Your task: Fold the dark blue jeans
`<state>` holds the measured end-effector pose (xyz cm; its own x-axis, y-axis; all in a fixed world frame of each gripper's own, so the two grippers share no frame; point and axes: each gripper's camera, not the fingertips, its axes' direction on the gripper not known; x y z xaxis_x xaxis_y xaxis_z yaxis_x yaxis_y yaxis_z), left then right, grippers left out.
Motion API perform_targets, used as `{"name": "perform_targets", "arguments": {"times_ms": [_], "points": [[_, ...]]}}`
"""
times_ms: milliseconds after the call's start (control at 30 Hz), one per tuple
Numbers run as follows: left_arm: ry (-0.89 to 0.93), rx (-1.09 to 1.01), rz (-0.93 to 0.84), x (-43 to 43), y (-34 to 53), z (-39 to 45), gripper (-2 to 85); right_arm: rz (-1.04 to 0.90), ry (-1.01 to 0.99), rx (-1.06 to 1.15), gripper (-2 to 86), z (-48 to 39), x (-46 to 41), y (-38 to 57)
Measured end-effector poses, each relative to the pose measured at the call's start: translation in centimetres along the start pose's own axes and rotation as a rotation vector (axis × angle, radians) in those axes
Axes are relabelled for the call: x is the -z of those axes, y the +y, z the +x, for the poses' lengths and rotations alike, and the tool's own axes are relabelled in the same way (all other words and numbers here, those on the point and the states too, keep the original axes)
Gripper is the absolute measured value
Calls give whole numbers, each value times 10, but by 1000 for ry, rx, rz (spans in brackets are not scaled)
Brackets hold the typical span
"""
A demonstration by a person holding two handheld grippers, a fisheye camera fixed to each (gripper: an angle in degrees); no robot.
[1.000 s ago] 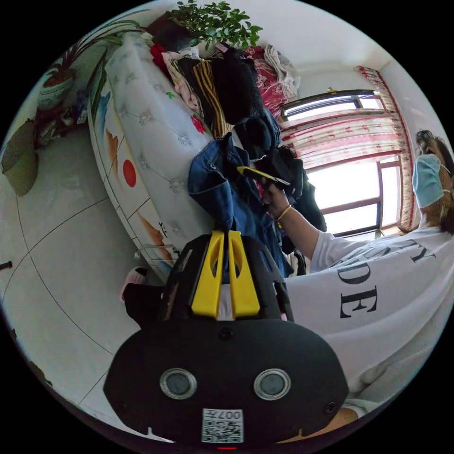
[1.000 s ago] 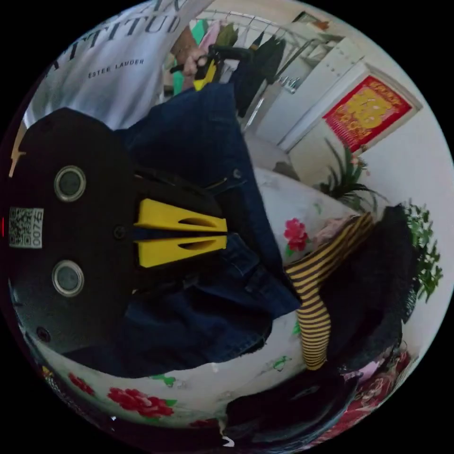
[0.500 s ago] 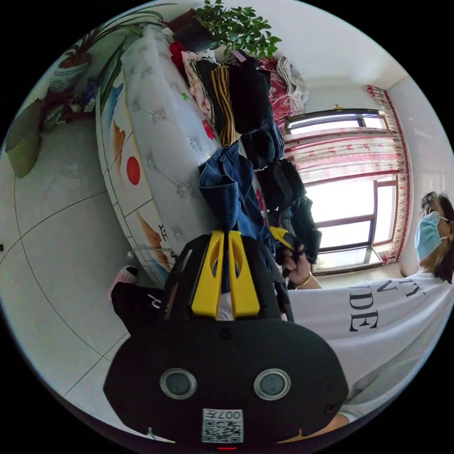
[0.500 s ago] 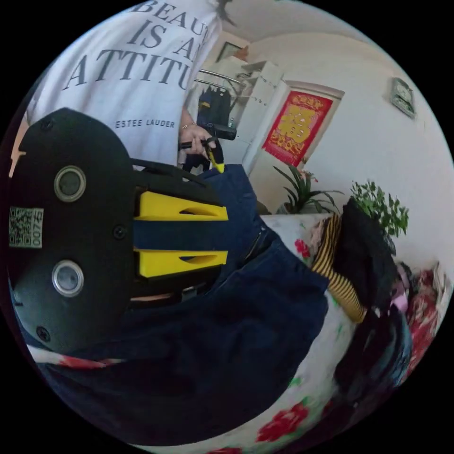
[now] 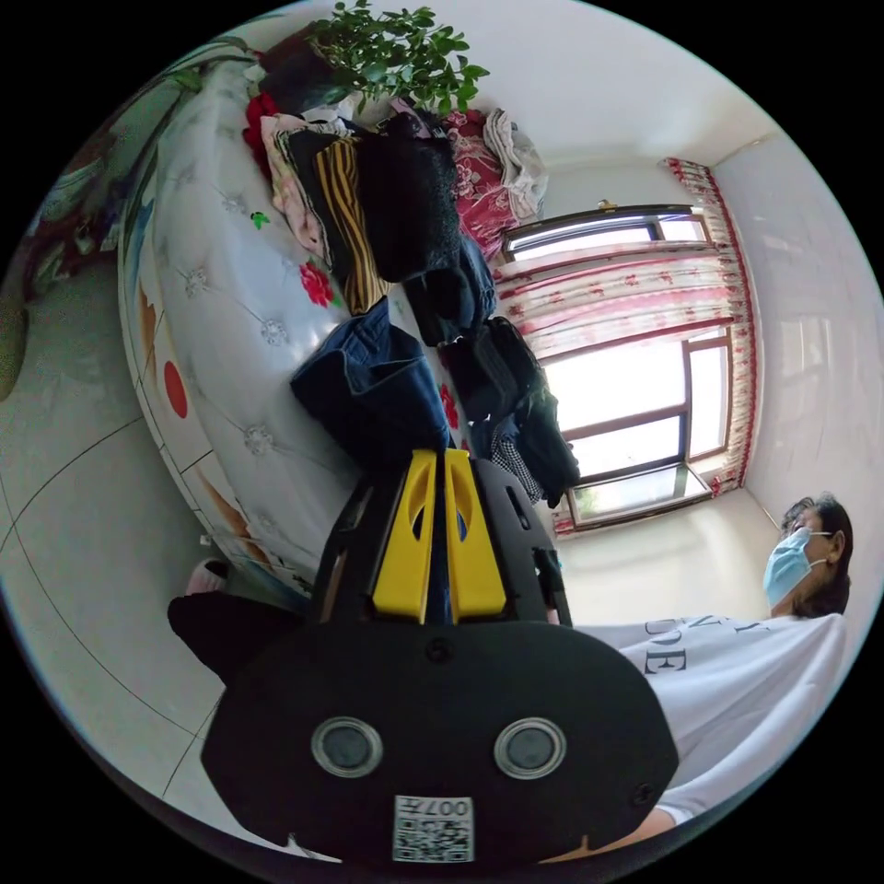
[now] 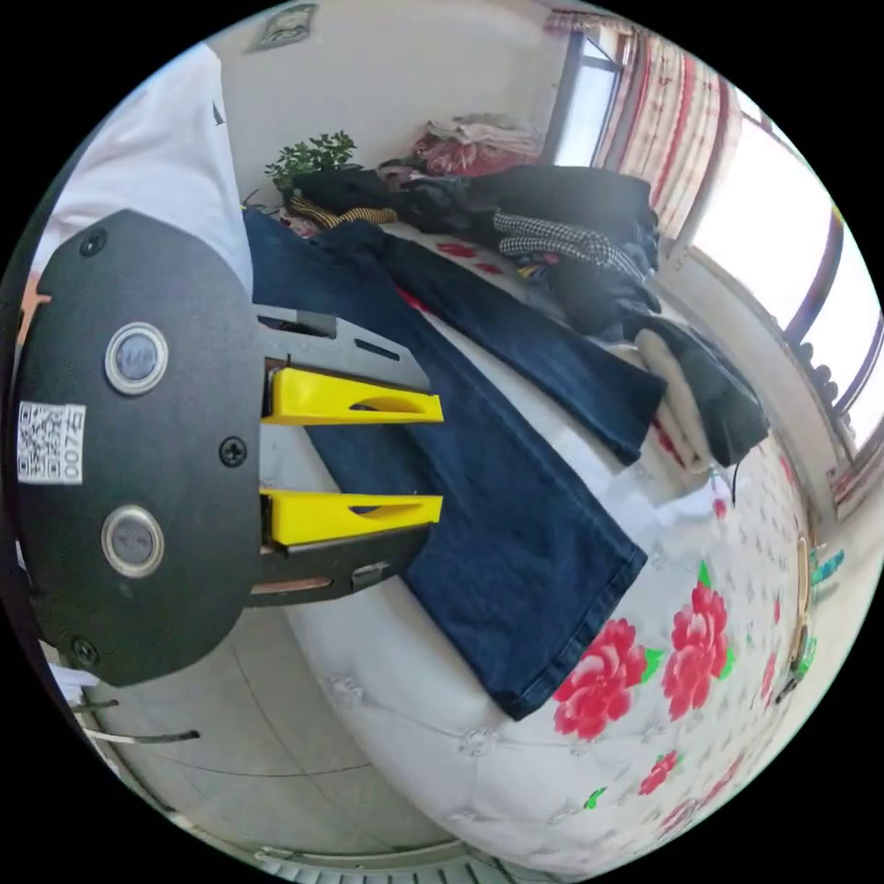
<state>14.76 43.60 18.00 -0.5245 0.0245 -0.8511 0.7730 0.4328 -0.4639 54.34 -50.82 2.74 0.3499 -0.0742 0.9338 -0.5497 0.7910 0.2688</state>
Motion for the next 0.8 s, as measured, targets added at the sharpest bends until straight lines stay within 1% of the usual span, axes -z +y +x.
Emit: {"name": "perform_targets", "arguments": {"times_ms": [133, 267, 333, 467, 500, 533, 567, 600, 633, 700, 767, 800], "points": [[-59, -4, -10, -12, -13, 9, -9, 2, -105, 182, 76, -58, -5, -46], [-157, 5, -37, -6, -9, 11, -10, -41, -52, 386, 70, -127, -20, -86], [-212, 25, -48, 0, -5, 8, -10, -100, 17, 504, 64, -167, -38, -105], [-235, 106, -40, 6, -3, -3, -10, -237, 138, 639, 51, -205, -68, -115], [-238, 121, -35, 6, -5, -4, -10, -280, 198, 676, 35, -210, -74, -111], [-236, 123, -36, 5, -9, -3, -10, -173, 272, 768, 23, -217, -61, -100], [-241, 117, -36, 5, -11, -2, -10, -180, 337, 799, 18, -217, -60, -96], [-256, 98, -42, 3, -15, 2, -10, -150, 363, 904, 12, -218, -50, -88], [-270, 84, -52, 2, -20, 4, -10, -136, 431, 940, 8, -215, -41, -86], [-287, 78, -50, 1, -28, 4, -10, -125, 495, 897, 7, -207, -24, -96], [-278, 92, -24, 3, -34, 0, -9, -139, 494, 747, 12, -195, -2, -118], [-253, 109, -8, 3, -37, -5, -9, -165, 458, 639, 20, -187, 15, -132]]}}
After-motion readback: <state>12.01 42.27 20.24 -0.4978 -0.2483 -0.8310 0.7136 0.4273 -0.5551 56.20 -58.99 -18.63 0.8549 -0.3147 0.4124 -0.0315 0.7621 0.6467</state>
